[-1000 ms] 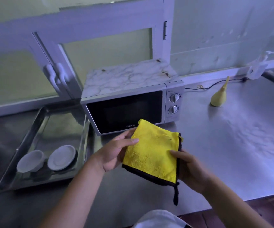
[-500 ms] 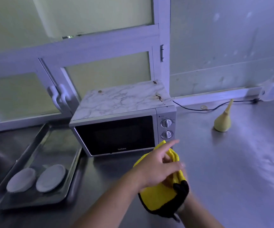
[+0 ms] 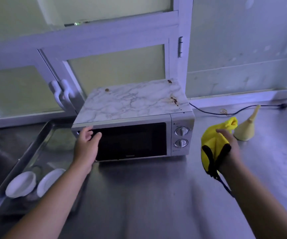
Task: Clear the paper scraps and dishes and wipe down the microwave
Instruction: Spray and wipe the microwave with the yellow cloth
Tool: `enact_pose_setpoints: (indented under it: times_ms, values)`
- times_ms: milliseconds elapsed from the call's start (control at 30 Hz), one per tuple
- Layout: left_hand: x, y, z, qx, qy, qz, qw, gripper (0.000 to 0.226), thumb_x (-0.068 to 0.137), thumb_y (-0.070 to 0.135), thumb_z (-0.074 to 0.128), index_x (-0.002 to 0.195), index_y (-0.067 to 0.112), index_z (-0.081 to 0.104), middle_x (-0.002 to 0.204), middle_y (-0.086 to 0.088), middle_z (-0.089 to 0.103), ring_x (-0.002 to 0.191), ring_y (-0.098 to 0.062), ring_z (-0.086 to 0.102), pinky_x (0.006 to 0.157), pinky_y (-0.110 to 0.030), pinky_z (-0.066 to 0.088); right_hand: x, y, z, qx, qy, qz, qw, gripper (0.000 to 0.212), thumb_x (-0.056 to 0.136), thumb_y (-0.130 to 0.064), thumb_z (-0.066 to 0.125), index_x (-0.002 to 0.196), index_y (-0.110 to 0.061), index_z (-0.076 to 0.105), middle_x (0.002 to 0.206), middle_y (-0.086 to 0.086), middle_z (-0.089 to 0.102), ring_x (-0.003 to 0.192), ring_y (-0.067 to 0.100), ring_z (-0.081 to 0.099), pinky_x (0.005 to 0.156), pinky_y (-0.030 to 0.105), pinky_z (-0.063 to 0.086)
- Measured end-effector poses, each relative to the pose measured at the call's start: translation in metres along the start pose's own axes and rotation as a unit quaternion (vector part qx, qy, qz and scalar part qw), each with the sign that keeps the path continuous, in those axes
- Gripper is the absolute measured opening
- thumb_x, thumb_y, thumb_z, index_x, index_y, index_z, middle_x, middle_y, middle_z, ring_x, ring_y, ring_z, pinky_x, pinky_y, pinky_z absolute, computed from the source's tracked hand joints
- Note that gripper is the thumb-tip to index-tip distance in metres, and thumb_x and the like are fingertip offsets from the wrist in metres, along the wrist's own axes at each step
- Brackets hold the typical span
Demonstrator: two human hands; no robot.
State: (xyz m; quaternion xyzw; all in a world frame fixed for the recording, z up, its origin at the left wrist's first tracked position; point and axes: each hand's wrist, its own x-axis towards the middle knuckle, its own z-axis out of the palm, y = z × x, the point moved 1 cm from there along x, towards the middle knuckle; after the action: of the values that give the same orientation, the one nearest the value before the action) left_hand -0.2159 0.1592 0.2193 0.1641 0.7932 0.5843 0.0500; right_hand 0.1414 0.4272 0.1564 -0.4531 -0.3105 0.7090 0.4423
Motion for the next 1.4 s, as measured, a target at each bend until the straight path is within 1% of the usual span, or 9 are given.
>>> enact_pose_setpoints:
  times_ms: [100, 200, 367, 467, 600, 800, 1033, 1267, 1400]
  values:
    - [0.050, -0.015, -0.018, 0.024, 0.058, -0.015, 0.998, 0.050, 0.086, 0.031, 0.068, 0.132, 0.023, 0.051, 0.131, -0.008, 0.058, 0.113, -0.025, 0.057, 0.096, -0.038, 0.046, -0.001, -0.031, 0.086, -0.164, 0.035, -0.087, 0.982, 0.019, 0.078, -0.042, 0.062, 0.077, -0.023, 0.059, 0.070, -0.002, 0.054, 0.065, 0.020, 0.053, 0.061, 0.030, 0.041]
    - [0.090, -0.021, -0.028, 0.066, 0.080, -0.081, 0.991, 0.074, 0.083, 0.046, 0.068, 0.146, 0.021, 0.039, 0.146, -0.011, 0.046, 0.128, -0.030, 0.049, 0.101, -0.040, 0.040, 0.019, -0.039, 0.129, -0.206, 0.004, -0.131, 0.970, 0.015, 0.090, -0.037, 0.062, 0.089, -0.022, 0.059, 0.079, -0.008, 0.056, 0.072, 0.011, 0.054, 0.068, 0.032, 0.037]
    - [0.130, -0.033, -0.022, -0.038, -0.047, -0.119, 0.991, 0.043, 0.087, 0.045, 0.065, 0.120, 0.016, 0.067, 0.118, -0.006, 0.070, 0.100, -0.025, 0.065, 0.085, -0.035, 0.049, 0.045, -0.017, 0.163, -0.227, -0.005, -0.070, 0.971, 0.024, 0.091, -0.041, 0.064, 0.107, -0.023, 0.062, 0.098, 0.003, 0.065, 0.086, 0.022, 0.060, 0.078, 0.033, 0.043]
    - [0.138, -0.043, -0.022, -0.044, -0.003, -0.109, 0.993, 0.028, 0.086, 0.040, 0.068, 0.106, 0.021, 0.071, 0.107, -0.003, 0.072, 0.080, -0.013, 0.064, 0.071, -0.028, 0.047, 0.050, 0.002, 0.156, -0.204, 0.031, -0.065, 0.976, 0.029, 0.089, -0.046, 0.065, 0.102, -0.021, 0.062, 0.093, -0.002, 0.065, 0.083, 0.016, 0.060, 0.080, 0.034, 0.042]
    - [0.139, -0.055, -0.016, -0.043, 0.045, -0.081, 0.995, 0.030, 0.084, 0.042, 0.068, 0.106, 0.023, 0.074, 0.097, 0.002, 0.072, 0.088, -0.017, 0.064, 0.079, -0.030, 0.047, 0.063, 0.007, 0.148, -0.200, 0.005, -0.058, 0.978, 0.020, 0.090, -0.040, 0.065, 0.086, -0.020, 0.063, 0.088, -0.001, 0.066, 0.080, 0.015, 0.062, 0.071, 0.033, 0.046]
    - [0.112, -0.045, -0.015, -0.020, 0.090, -0.100, 0.991, 0.029, 0.088, 0.045, 0.065, 0.093, 0.017, 0.072, 0.080, 0.010, 0.067, 0.077, -0.015, 0.061, 0.068, -0.029, 0.042, 0.079, 0.001, 0.146, -0.201, -0.012, -0.069, 0.977, 0.015, 0.087, -0.032, 0.067, 0.082, -0.019, 0.063, 0.079, 0.002, 0.062, 0.073, 0.020, 0.059, 0.071, 0.034, 0.047]
    - [0.054, -0.048, -0.026, -0.052, 0.090, -0.092, 0.990, 0.026, 0.092, 0.046, 0.063, 0.105, 0.024, 0.069, 0.091, 0.019, 0.066, 0.084, 0.001, 0.060, 0.069, -0.019, 0.042, 0.087, -0.008, 0.147, -0.181, 0.005, -0.070, 0.981, 0.014, 0.080, -0.030, 0.069, 0.080, -0.017, 0.063, 0.077, 0.004, 0.060, 0.068, 0.023, 0.057, 0.066, 0.033, 0.046]
    - [0.050, -0.054, -0.025, -0.095, 0.084, -0.084, 0.988, 0.041, 0.094, 0.047, 0.061, 0.125, 0.020, 0.066, 0.117, 0.006, 0.069, 0.111, -0.014, 0.063, 0.099, -0.033, 0.048, 0.081, 0.000, 0.145, -0.149, 0.024, -0.075, 0.986, 0.017, 0.084, -0.032, 0.067, 0.088, -0.015, 0.066, 0.077, 0.000, 0.063, 0.066, 0.017, 0.059, 0.062, 0.027, 0.047]
    - [0.055, -0.061, -0.027, -0.110, 0.085, -0.083, 0.987, 0.041, 0.093, 0.048, 0.062, 0.123, 0.021, 0.068, 0.114, 0.008, 0.071, 0.109, -0.013, 0.065, 0.096, -0.032, 0.050, 0.079, 0.002, 0.143, -0.142, 0.041, -0.072, 0.986, 0.029, 0.083, -0.032, 0.066, 0.104, -0.011, 0.067, 0.084, 0.003, 0.064, 0.074, 0.022, 0.060, 0.069, 0.032, 0.049]
